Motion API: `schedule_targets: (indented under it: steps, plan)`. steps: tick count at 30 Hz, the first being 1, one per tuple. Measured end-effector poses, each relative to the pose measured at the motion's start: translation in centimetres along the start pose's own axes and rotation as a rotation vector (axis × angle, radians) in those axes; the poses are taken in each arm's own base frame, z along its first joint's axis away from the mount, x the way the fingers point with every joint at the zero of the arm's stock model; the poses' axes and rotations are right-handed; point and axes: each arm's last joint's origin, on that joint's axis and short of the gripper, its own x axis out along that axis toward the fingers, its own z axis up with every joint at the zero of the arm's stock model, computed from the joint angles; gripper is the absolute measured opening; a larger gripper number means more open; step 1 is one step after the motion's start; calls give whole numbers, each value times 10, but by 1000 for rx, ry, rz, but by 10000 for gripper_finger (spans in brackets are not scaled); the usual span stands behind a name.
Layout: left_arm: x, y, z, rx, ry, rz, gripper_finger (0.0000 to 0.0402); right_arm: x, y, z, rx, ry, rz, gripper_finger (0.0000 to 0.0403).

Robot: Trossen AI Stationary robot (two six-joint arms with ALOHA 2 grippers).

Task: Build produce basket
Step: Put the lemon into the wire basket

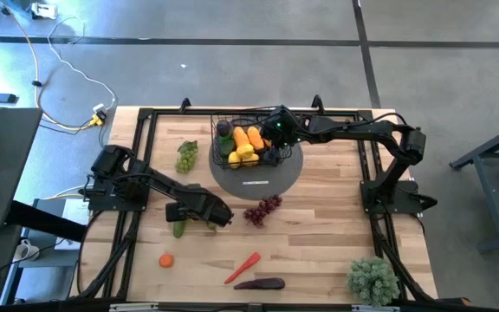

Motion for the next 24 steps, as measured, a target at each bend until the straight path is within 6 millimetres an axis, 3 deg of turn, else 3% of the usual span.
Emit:
schedule_targets:
  steps: [7,12,18,24]
  plan:
    - [-2,-1,-1,83,2,-9,207,-1,0,-2,45,24,0,240]
    - [-9,-5,-1,186,-14,-45,172,-12,0,2,87,4,-43,240]
    - [-25,-10,-1,319,-36,-92,164,-26,-1,5,150,-16,-89,240]
    - [-52,0,11,367,-97,-173,163,-32,-1,6,246,-27,-104,240]
